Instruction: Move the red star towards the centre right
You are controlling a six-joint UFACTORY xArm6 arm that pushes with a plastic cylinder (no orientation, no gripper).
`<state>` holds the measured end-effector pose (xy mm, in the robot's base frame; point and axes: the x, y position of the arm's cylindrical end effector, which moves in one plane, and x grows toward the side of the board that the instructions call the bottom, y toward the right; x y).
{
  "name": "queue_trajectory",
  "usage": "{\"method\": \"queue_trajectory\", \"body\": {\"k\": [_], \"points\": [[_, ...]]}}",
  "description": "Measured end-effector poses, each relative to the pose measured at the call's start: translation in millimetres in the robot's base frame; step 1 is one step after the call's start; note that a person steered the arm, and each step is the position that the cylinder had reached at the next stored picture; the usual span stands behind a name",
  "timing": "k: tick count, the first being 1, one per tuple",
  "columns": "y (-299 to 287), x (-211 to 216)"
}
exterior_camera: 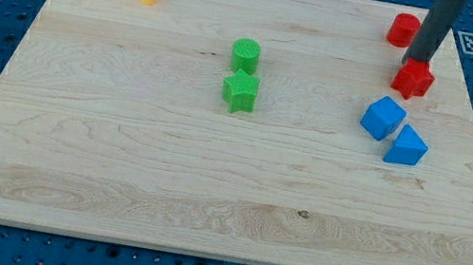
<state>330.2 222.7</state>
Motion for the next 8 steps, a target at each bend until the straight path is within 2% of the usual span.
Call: {"method": "queue_trajectory", "body": {"k": [1,2,3,8], "points": [[-13.1,2.6],[-51.1,4.5],[-54.2,13.5],[-23.3,27.0]]}}
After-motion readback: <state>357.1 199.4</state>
